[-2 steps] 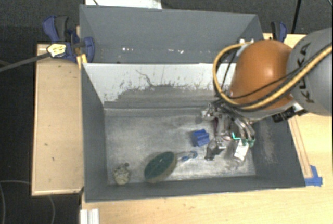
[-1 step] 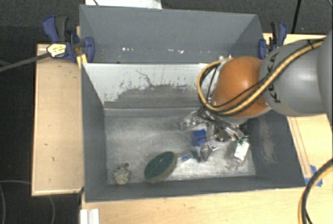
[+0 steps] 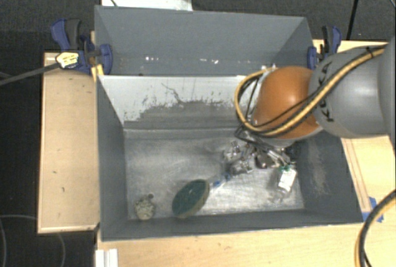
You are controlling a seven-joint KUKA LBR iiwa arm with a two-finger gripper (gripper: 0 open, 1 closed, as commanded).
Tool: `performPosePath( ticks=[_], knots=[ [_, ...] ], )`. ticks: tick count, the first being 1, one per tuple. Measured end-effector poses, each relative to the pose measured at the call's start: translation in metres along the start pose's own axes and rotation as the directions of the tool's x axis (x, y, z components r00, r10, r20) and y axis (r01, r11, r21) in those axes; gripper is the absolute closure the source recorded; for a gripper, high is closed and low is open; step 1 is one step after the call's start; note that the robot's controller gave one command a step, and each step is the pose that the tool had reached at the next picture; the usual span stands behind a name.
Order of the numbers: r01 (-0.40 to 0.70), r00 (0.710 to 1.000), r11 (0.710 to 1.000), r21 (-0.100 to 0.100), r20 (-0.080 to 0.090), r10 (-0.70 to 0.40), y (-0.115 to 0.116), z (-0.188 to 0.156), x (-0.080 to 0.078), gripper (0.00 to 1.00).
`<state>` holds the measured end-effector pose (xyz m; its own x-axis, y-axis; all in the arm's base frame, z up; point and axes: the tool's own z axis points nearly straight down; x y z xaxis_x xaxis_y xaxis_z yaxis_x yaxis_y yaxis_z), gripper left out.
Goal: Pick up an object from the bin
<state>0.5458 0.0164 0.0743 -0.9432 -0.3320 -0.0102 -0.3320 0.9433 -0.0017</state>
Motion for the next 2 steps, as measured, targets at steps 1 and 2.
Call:
performPosePath(
  ticks=[1, 2],
  knots=[
    [0.05, 0.999, 0.999, 0.001, 0.001, -0.05, 0.0261, -0.1485, 0.0018, 1.0],
    [0.046, 0.999, 0.999, -0.002, -0.007, -0.046, 0.0259, -0.1436, 0.0032, 0.0]
  ],
)
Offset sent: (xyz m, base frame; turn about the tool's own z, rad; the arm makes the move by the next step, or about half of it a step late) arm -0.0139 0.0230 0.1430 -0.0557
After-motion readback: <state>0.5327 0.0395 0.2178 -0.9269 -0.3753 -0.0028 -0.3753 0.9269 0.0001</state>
